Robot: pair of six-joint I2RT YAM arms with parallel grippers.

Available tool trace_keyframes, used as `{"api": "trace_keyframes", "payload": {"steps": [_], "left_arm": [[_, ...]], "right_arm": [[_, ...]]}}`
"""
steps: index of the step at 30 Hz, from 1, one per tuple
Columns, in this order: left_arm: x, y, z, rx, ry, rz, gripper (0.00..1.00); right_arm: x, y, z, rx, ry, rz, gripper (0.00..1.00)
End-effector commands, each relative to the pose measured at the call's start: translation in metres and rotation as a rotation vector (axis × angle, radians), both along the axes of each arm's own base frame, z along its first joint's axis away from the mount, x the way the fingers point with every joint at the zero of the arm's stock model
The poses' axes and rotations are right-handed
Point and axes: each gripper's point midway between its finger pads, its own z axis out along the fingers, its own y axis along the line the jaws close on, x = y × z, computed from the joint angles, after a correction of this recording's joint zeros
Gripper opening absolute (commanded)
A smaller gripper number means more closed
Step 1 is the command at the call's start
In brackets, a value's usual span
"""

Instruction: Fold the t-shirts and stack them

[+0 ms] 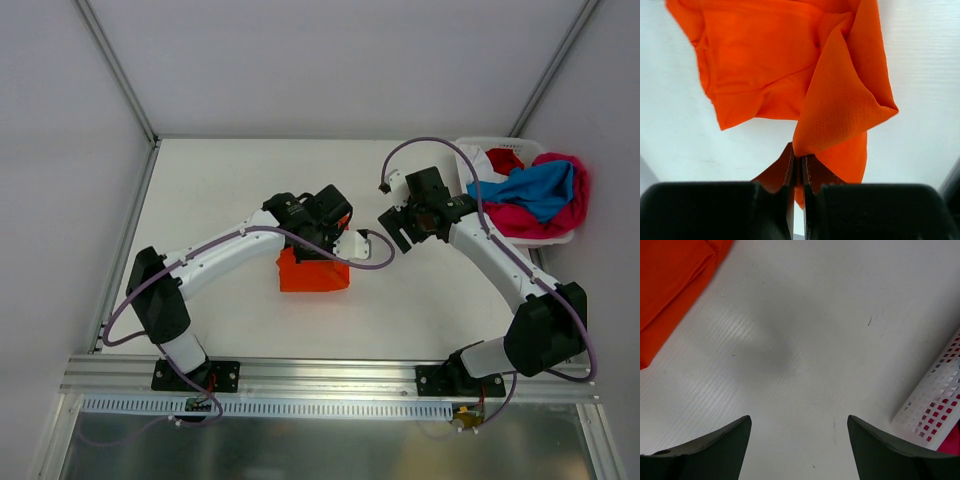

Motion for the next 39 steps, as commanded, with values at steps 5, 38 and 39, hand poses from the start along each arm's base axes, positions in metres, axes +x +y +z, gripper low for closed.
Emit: {"api": "trace_keyframes", "payload": {"steps": [5,38,39], "left_arm": [[0.063,-0.002,0.043,-0.113,-0.377,0.056,0.00],[0.036,-0.011,0.074,-0.134,-0.218,0.000,0.00],[0.026,-0.013,0.073,-0.140,-0.183,-0.015,0.00]], "right_arm": [[0.005,-0.004,0.016,0.010,-0.059,-0.019,0.82],[0.011,-0.016,0.017,-0.015,-0.082,-0.074,0.83],[0.011,-0.016,0.017,-0.015,-0.082,-0.074,0.83]]}}
